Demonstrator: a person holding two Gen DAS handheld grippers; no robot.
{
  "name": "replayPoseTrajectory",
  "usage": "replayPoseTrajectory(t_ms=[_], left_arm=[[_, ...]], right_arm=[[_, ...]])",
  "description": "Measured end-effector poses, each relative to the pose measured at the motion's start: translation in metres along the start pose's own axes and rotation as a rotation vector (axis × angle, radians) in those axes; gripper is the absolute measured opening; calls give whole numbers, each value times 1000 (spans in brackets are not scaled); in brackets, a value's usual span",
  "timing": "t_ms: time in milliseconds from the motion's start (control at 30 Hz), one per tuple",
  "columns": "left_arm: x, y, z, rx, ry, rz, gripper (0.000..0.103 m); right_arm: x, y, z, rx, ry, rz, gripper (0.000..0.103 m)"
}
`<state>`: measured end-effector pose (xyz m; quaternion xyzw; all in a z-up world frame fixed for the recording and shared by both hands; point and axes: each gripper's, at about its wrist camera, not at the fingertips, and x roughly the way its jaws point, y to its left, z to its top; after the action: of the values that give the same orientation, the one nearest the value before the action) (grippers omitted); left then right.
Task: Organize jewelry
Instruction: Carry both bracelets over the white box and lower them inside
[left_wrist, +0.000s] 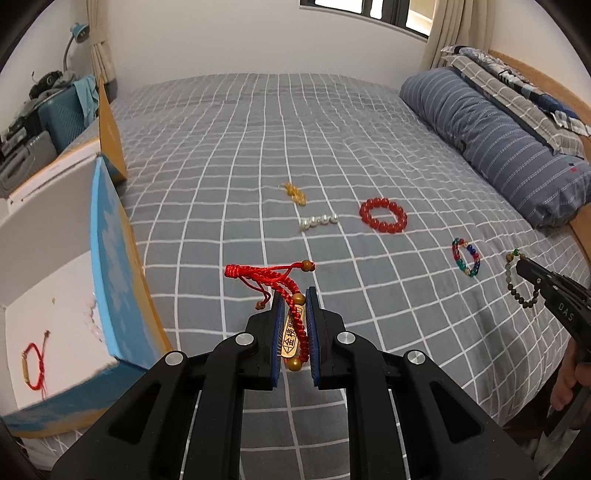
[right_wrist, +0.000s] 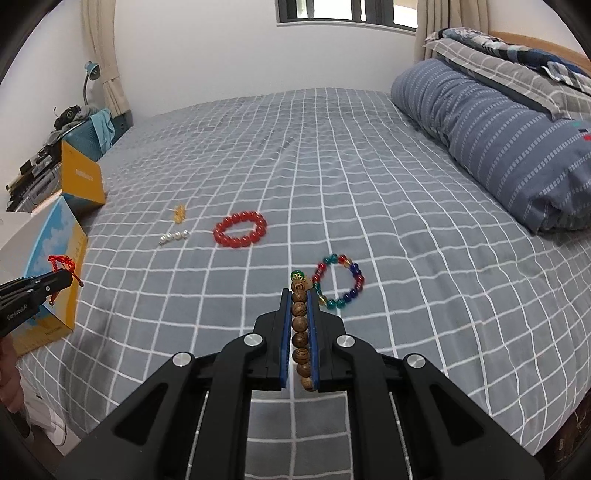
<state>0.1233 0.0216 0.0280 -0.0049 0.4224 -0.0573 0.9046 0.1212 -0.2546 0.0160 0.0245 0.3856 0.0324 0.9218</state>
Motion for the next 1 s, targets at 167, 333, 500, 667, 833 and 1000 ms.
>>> replayPoseTrajectory(t_ms=[167, 333, 500, 667, 833, 1000], left_arm=[[-5, 3, 12, -5, 1, -4, 11], [-11, 9, 22, -13, -1, -5, 11], [-21, 19, 31, -24, -16, 13, 11], [-32, 34, 39, -35, -42, 45, 11], [-46, 56, 45, -68, -75, 73, 11], [-62, 80, 44, -109, -100, 94, 11]], right_arm=[[0, 10, 15, -10, 4, 20, 7], [2, 24, 30, -28, 5, 38, 7], [1, 42, 46, -58, -8, 61, 7], [0, 67, 60, -102, -21, 91, 7], [0, 98, 73, -143, -33, 133, 7], [0, 133, 81, -188, -43, 182, 7]])
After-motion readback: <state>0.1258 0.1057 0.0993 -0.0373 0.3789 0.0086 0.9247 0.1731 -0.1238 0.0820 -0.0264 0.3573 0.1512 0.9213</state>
